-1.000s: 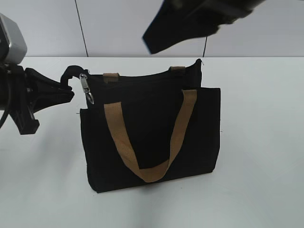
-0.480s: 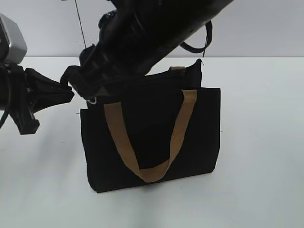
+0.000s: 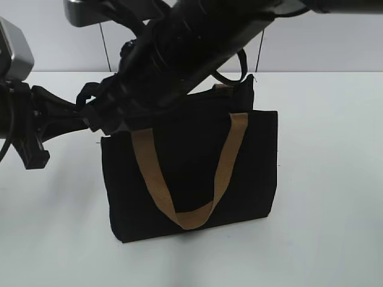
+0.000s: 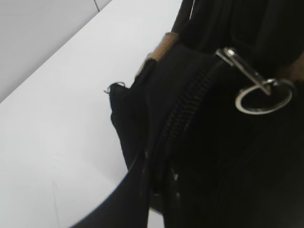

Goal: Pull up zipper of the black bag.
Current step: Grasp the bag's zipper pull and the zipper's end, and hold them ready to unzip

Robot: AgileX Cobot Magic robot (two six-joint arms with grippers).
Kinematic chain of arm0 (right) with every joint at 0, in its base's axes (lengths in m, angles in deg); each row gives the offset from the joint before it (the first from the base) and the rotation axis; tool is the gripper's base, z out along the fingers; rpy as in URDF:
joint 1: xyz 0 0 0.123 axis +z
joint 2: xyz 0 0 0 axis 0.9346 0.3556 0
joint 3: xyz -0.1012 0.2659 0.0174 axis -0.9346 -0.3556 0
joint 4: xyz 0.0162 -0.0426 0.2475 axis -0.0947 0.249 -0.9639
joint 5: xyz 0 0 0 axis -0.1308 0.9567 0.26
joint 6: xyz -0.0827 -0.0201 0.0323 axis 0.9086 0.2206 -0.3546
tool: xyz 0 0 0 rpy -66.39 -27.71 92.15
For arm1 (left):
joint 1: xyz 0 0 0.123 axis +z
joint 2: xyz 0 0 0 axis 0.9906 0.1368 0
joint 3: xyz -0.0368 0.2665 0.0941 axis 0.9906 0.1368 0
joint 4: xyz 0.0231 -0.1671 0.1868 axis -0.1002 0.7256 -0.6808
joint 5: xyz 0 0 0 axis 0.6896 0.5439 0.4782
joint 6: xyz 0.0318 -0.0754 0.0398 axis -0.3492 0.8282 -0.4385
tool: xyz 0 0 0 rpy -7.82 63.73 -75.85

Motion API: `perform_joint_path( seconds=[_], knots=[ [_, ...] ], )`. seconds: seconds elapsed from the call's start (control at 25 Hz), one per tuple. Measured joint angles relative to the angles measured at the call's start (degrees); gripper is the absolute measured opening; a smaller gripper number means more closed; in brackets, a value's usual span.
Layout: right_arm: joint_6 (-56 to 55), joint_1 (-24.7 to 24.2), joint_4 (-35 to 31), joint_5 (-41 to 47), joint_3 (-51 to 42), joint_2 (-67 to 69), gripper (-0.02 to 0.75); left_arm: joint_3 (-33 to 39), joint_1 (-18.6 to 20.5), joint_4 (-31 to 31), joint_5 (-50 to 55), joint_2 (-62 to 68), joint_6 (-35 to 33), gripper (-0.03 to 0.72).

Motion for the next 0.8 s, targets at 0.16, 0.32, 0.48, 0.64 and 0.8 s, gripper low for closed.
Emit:
perform_joint_path(
  seconds=[0.16, 0.32, 0.48, 0.64, 0.8],
  knots=[
    [0.0, 0.0, -0.6, -1.2, 0.0, 1.3, 0.286, 0.0, 0.0, 0.0, 0.0, 0.0, 0.0, 0.030],
    [-0.1, 0.0, -1.0, -2.1, 0.1, 2.7, 0.286, 0.0, 0.0, 0.0, 0.0, 0.0, 0.0, 0.030],
    [-0.1, 0.0, -1.0, -3.8, 0.1, 2.9, 0.285, 0.0, 0.0, 0.0, 0.0, 0.0, 0.0, 0.030],
    [-0.1, 0.0, -1.0, -4.7, 0.1, 3.1, 0.285, 0.0, 0.0, 0.0, 0.0, 0.0, 0.0, 0.030],
    [-1.8, 0.0, -1.0, -5.8, 0.1, 3.2, 0.274, 0.0, 0.0, 0.0, 0.2, 0.0, 0.0, 0.030]
  ],
)
